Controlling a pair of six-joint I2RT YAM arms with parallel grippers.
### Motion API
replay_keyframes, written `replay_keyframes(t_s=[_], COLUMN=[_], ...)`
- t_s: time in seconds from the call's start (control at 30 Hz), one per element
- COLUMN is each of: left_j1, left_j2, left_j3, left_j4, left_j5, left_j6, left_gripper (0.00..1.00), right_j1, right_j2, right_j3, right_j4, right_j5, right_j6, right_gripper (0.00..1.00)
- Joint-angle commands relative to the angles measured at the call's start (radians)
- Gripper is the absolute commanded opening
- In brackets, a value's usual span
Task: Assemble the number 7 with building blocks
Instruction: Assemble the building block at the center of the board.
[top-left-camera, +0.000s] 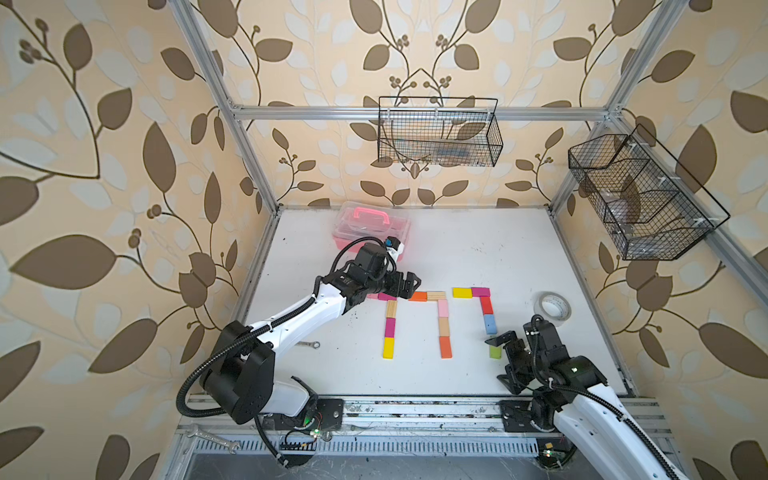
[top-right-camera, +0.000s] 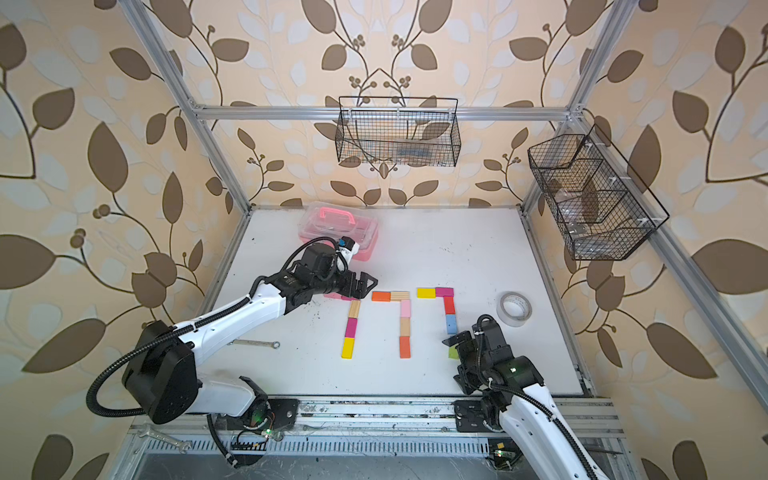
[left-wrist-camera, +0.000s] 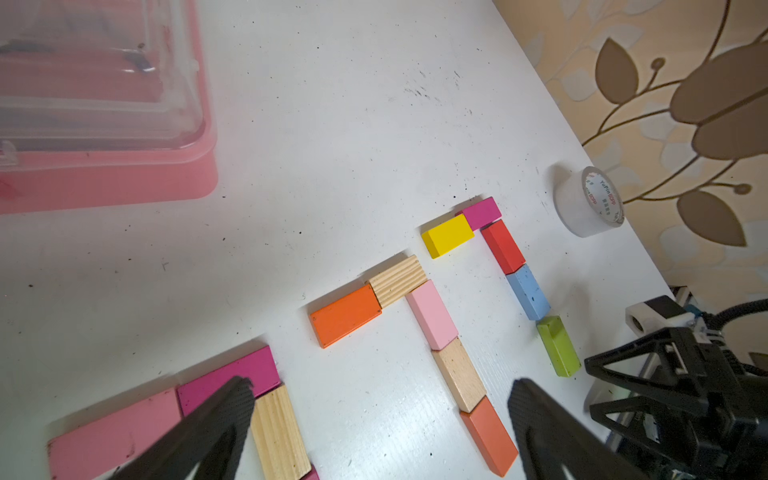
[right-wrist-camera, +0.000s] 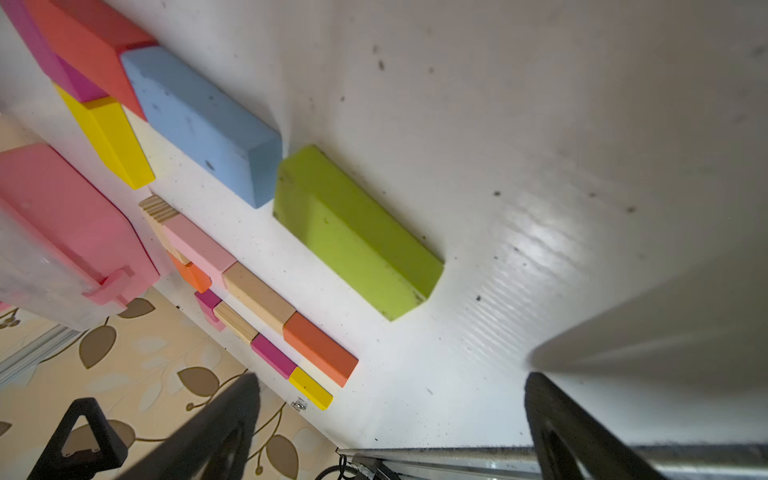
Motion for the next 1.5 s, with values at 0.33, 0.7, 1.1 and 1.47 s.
replay_keyframes(t_s=[0.33,0.7,1.1,1.47], left_j1=[-0.003,-0.002,-0.002,-0.002], left_j2=[-0.005,-0.007,0.001,0.008], left_j3=[0.008,0.006,0.011,0.019], left_j4=[0.032,0.033,0.034,0.035], left_j5=[0.022,0.022,0.025,0.03], left_j6=[-0.013,-0.016,-0.018,-0.022], left_gripper=[0.99,0.99,0.99,0.99], right_j1=[0.0,0.003,0.003,-0.034], right_j2=[-0.043,-0.042,-0.043,-0.06], right_j3=[-0.057,-0.085,-0.098,-0.112], right_j4=[-0.02,0.007,0.013,0.025], right_j5=[0.014,0.011,0.008,0.021], right_j6=[0.114,0.119,0.122,0.116], right_gripper=[1.0,1.0,1.0,1.0])
